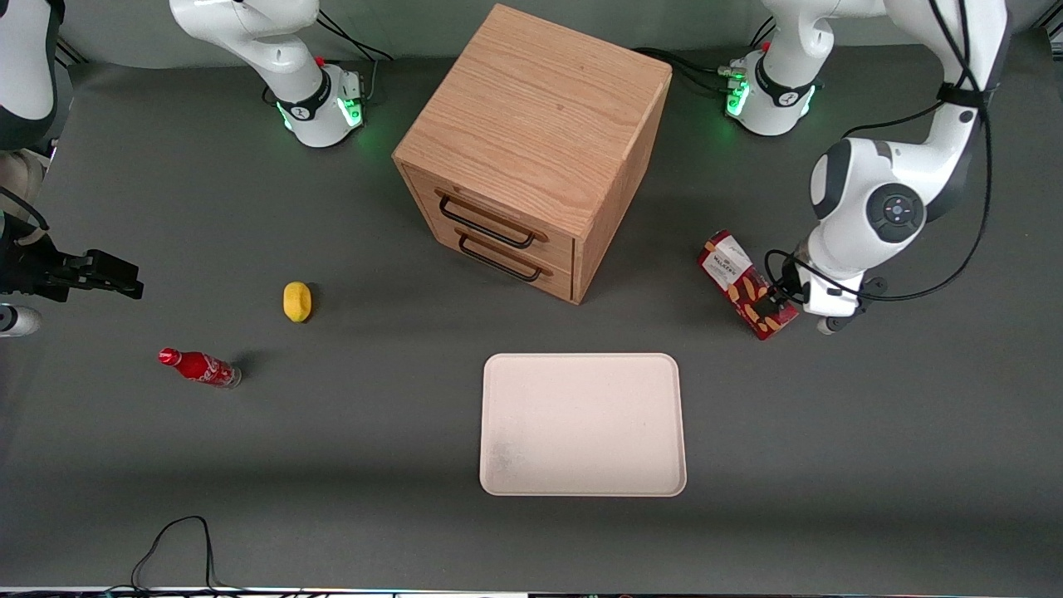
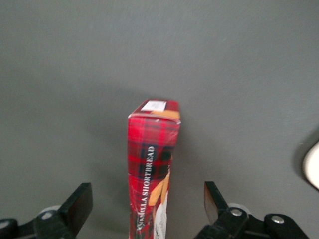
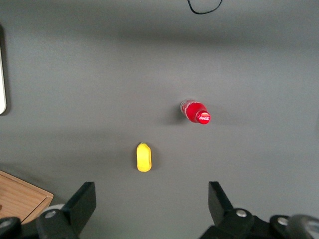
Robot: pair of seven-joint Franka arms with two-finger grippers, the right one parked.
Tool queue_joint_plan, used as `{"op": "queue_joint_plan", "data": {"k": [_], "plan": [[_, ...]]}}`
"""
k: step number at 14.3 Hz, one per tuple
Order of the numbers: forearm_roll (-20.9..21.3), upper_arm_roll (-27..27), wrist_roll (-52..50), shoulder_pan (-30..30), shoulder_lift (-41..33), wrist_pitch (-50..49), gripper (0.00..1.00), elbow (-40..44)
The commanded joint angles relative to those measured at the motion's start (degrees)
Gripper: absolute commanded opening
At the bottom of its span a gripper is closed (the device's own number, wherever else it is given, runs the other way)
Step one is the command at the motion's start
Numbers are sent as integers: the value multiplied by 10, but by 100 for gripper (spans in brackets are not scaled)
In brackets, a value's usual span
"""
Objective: Place red cookie box on tray
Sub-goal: 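Close the left gripper on the end of the shortbread box, then lift the box and carry it with the left gripper over the tray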
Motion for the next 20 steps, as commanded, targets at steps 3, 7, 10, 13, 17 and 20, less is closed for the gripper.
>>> {"op": "queue_joint_plan", "data": {"k": [3, 7, 10, 13, 17, 20], "plan": [[4, 0, -50, -23, 19, 30, 68, -15], [3, -1, -53, -25, 33, 34, 0, -14], [4, -2, -44, -25, 30, 9, 0, 9], [4, -2, -14, -25, 20, -93, 0, 75], [4, -1, 67, -25, 16, -181, 0, 186], [18, -2, 145, -25, 40, -219, 0, 289]]}}
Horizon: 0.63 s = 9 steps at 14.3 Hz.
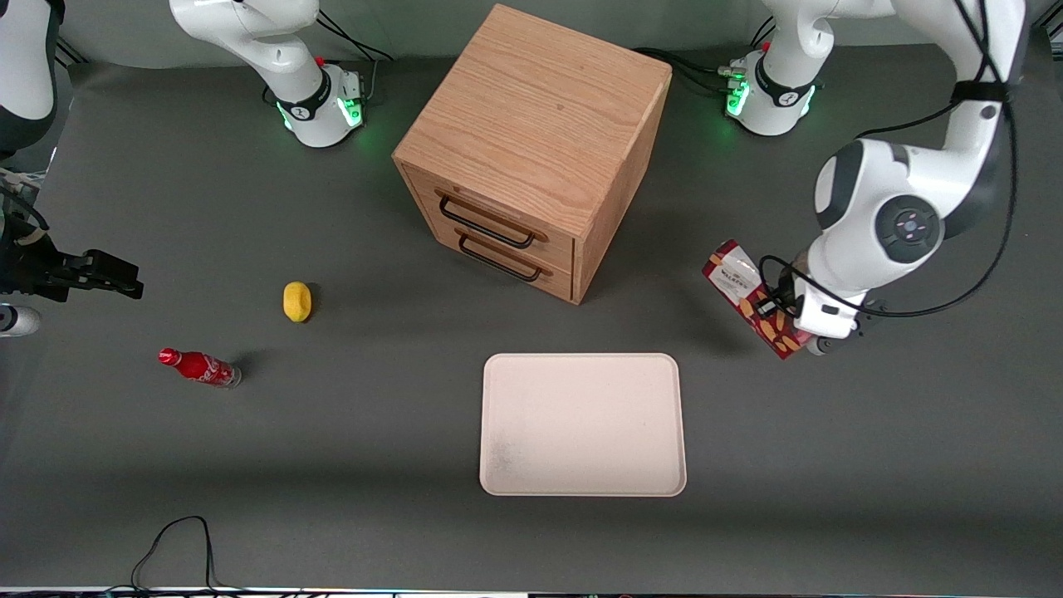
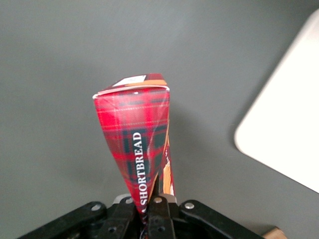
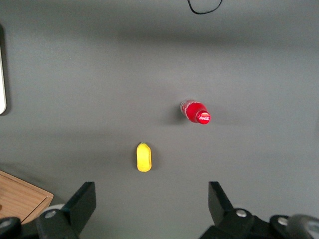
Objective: Place red cookie box on tray
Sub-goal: 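Lift the box and carry it with the left gripper over the tray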
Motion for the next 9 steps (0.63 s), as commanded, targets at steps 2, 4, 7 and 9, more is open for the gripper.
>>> {"op": "queue_joint_plan", "data": {"k": [2, 4, 7, 9], "plan": [[18, 4, 78, -7, 59, -114, 0, 184], [17, 4, 81, -20, 106, -203, 0, 300], [17, 4, 108, -45, 167, -258, 0, 425], [17, 4, 134, -61, 212, -257, 0, 480]]}}
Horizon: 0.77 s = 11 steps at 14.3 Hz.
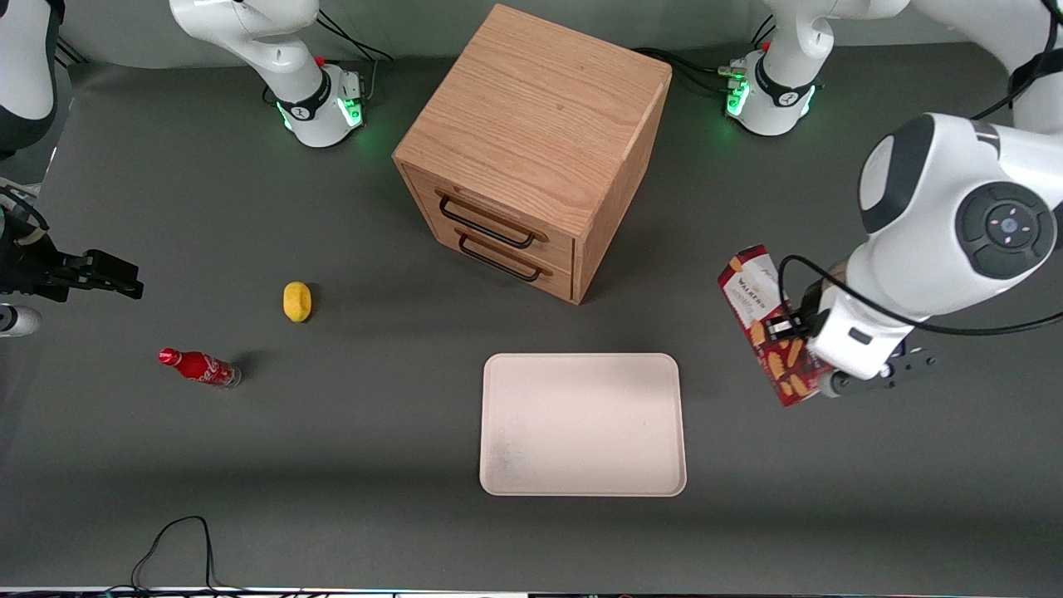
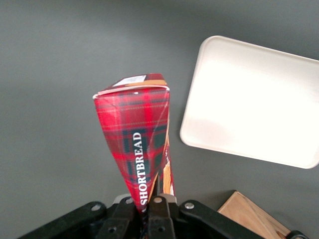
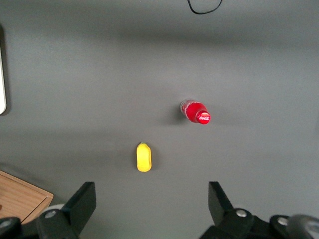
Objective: Place red cookie box on tray
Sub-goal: 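Lift the box and carry it with the left gripper over the tray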
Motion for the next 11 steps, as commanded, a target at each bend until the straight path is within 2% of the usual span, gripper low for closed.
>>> {"op": "queue_joint_plan", "data": {"k": [1, 4, 11], "plan": [[7, 7, 55, -29, 98, -20, 0, 128], [10, 10, 165, -44, 169, 15, 0, 177], [3, 8, 175, -54, 257, 146, 0, 170]]}}
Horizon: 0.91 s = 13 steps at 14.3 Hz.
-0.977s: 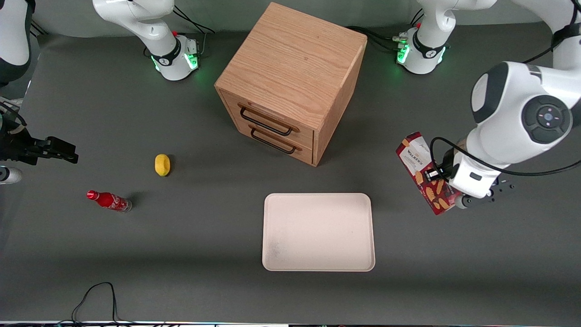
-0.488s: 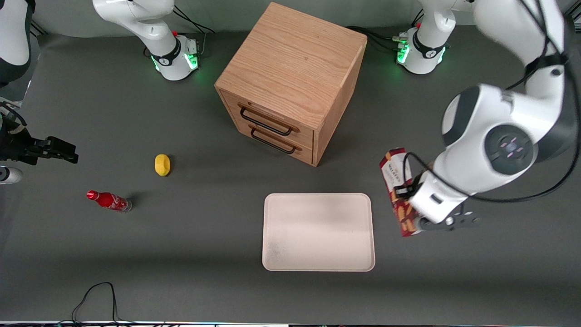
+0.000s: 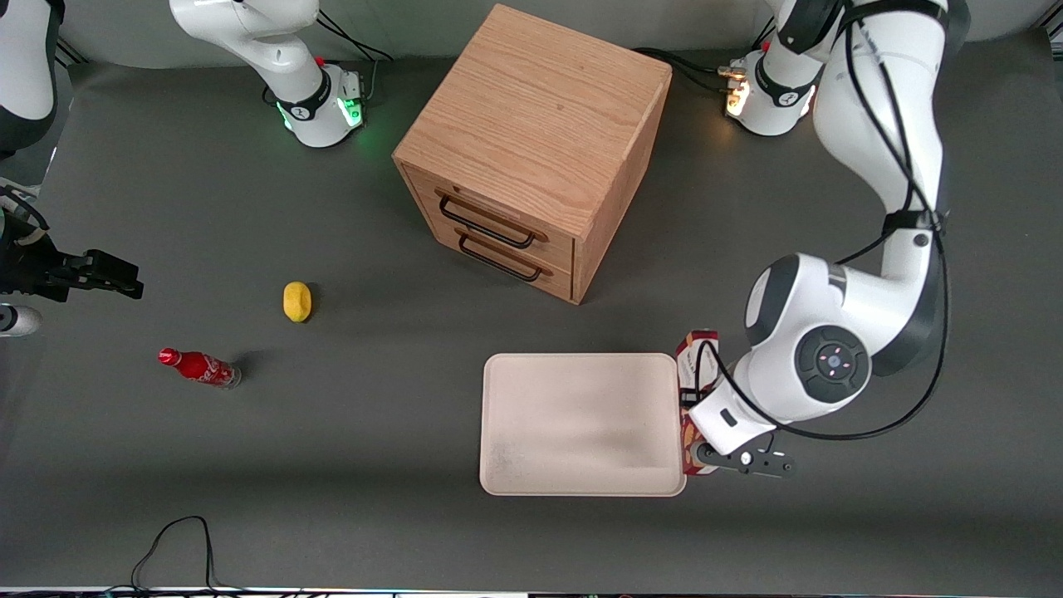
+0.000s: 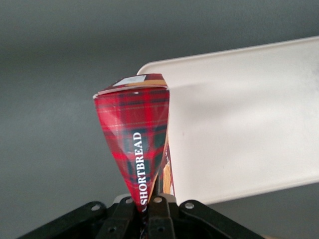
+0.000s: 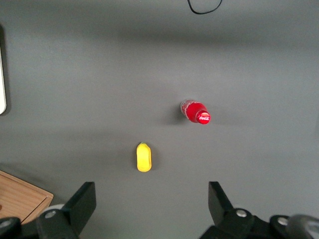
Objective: Place red cookie box on tray
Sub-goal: 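Lift the box and carry it with the left gripper over the tray, then lower the box onto the tray and open the left gripper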
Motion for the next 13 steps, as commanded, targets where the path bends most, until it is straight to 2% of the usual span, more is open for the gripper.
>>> {"op": "queue_joint_plan", "data": {"k": [1, 2, 8, 9, 13], "plan": [[-1, 8, -33, -21, 42, 34, 0, 26], [0, 9, -65, -28, 50, 51, 0, 19], [1, 12, -76, -34, 65, 113, 0, -27], [3, 17, -72, -34, 64, 117, 99, -31], [1, 19, -67, -30, 39, 128, 100, -49]]}}
